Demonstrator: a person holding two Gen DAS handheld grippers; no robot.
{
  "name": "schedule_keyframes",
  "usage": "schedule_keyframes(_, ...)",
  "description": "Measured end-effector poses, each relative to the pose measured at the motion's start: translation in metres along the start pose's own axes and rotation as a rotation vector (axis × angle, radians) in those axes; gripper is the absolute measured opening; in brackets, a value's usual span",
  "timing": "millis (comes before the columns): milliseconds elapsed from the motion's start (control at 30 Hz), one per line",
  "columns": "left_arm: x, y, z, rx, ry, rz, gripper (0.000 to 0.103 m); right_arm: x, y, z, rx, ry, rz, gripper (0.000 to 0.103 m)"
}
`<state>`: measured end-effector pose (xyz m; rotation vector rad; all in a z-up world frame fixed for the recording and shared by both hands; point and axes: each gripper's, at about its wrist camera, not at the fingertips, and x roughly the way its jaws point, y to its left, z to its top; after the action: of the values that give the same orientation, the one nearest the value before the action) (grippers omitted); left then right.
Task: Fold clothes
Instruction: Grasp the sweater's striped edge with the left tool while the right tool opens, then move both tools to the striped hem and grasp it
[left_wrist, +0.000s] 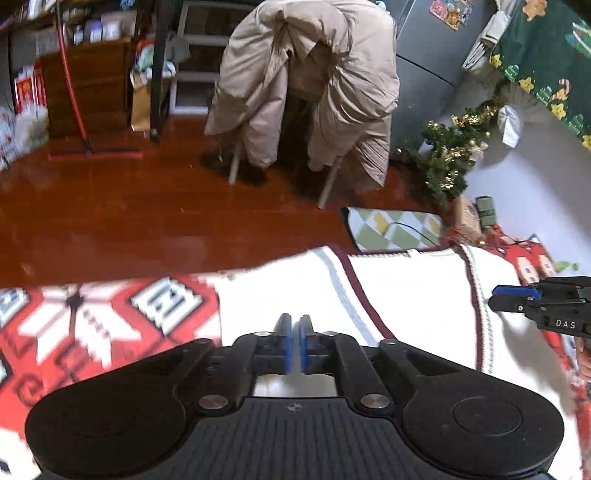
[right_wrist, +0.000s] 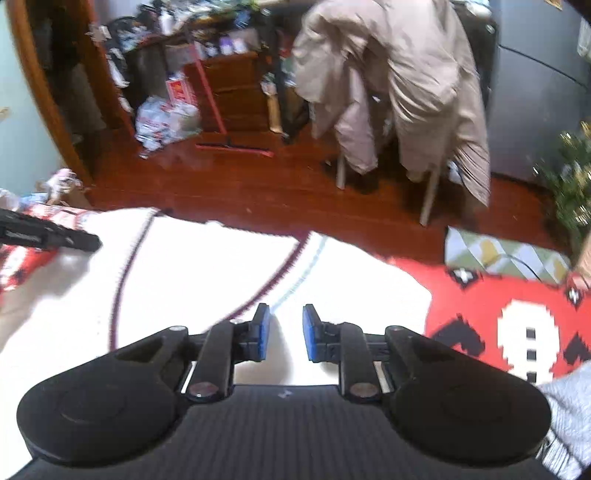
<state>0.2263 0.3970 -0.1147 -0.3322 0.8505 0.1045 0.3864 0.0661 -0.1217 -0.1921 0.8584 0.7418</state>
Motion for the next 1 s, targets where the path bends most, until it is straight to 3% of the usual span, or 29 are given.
schedule_keyframes(300, 0.021, -0.005, 0.026, 0.018, -0.015, 0.058, 0.003, 0.036, -0.026, 0.021, 0.129, -0.081, -0.037, 0.02)
schedule_keyframes(367, 0.021, -0.005, 0.031, -0.017, -0.024, 0.12, 0.014, 0.038, -0.028, 0.026, 0.143, -0.08, -0.045, 0.02)
schedule_keyframes(567, -0.027, 0.006, 0.019, -0.081, -0.055, 0.003, 0.015, 0.001, -0.032, 0.023, 0.162, -0.079, -0.032, 0.021)
schedule_keyframes(700, -0.062, -0.005, -0.02, -0.037, -0.005, -0.025, 0.013, -0.055, -0.018, -0.019, 0.071, -0.06, -0.01, 0.021)
schedule_keyframes(900, -0.121, -0.022, -0.108, -0.065, 0.038, -0.045, 0.013, -0.145, 0.02, -0.116, 0.095, -0.056, 0.03, 0.021)
schedule_keyframes(1000, -0.154, -0.032, -0.153, -0.088, 0.054, -0.055, 0.013, -0.188, 0.046, -0.165, 0.084, -0.052, 0.023, 0.03)
